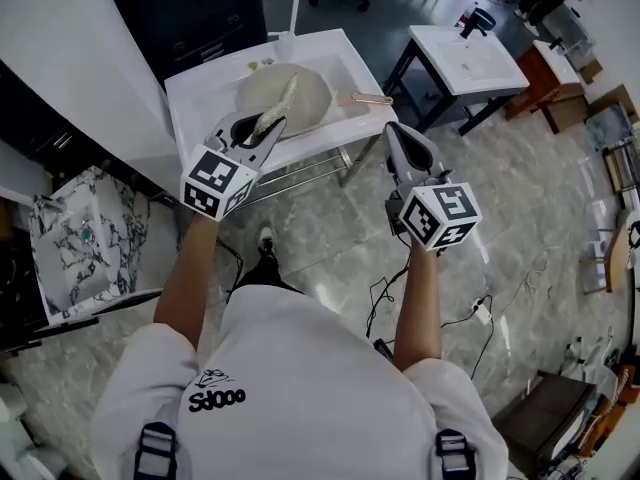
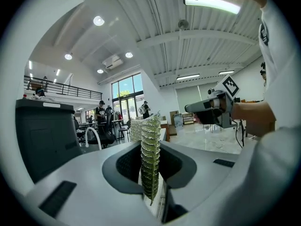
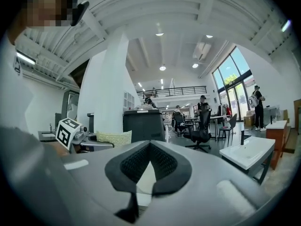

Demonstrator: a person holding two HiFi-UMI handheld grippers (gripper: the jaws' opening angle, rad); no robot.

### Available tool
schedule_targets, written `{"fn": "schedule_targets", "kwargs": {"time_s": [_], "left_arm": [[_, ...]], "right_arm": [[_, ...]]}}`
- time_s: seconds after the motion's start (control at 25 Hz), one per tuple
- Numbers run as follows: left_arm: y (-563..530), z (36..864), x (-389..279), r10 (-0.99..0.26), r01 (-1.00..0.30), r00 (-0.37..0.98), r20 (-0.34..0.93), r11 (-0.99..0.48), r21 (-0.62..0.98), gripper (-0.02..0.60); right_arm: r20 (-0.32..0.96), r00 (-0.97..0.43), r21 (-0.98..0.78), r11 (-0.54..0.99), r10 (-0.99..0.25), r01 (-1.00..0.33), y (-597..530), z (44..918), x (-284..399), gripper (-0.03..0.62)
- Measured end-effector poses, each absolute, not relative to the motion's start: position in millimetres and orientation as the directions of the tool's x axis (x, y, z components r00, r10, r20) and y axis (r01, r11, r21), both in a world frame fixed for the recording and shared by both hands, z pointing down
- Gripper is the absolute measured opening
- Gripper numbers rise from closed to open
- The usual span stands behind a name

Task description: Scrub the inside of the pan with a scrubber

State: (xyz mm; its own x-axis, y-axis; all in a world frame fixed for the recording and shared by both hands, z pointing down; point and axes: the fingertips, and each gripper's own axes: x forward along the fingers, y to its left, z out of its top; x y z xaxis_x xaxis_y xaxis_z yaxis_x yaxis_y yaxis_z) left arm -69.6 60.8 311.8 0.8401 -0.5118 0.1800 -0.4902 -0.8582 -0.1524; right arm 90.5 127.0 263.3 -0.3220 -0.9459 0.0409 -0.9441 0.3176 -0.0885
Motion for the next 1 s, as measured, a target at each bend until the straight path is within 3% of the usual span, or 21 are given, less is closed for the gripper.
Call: {"fn": "schedule_targets", "kwargs": {"time_s": [1.0], "left_arm": [[-141.9, 331.3, -64.1, -0.447, -0.437, 0.869, 0.215, -0.895, -0.092, 0.063]], "right_arm": [[0.094, -0.269, -0.077, 0.262, -0.959, -0.962, -64.2, 280.8, 83.9, 0.006]]}}
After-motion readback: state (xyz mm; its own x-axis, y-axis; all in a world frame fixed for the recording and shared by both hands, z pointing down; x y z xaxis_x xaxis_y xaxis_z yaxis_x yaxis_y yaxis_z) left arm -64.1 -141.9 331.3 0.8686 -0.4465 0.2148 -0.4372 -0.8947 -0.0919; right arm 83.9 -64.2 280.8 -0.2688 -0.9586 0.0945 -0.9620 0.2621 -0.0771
